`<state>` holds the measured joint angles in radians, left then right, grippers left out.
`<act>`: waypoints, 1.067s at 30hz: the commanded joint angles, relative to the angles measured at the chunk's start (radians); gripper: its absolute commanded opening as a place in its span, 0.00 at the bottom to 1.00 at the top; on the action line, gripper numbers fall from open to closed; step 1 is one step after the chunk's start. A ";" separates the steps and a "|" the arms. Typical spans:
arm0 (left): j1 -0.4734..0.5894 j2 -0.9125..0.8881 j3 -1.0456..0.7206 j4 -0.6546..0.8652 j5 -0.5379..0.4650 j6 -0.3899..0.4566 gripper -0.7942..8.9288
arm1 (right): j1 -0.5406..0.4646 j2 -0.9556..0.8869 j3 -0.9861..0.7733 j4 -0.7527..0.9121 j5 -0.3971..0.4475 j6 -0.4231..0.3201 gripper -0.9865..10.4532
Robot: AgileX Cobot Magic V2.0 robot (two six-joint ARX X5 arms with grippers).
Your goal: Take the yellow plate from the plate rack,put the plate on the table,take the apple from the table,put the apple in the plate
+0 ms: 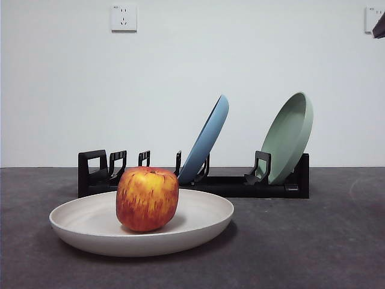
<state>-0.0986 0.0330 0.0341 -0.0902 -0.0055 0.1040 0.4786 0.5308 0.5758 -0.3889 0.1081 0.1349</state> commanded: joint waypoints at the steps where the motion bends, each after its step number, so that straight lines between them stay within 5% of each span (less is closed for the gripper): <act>1: 0.003 -0.032 -0.031 -0.010 0.021 -0.012 0.08 | 0.001 -0.001 -0.007 0.005 0.003 0.006 0.09; 32: 0.003 -0.031 -0.031 -0.090 0.034 -0.052 0.08 | 0.001 -0.001 -0.007 -0.002 0.003 0.006 0.09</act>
<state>-0.0982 0.0048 0.0170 -0.1844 0.0227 0.0593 0.4786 0.5308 0.5758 -0.3962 0.1081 0.1349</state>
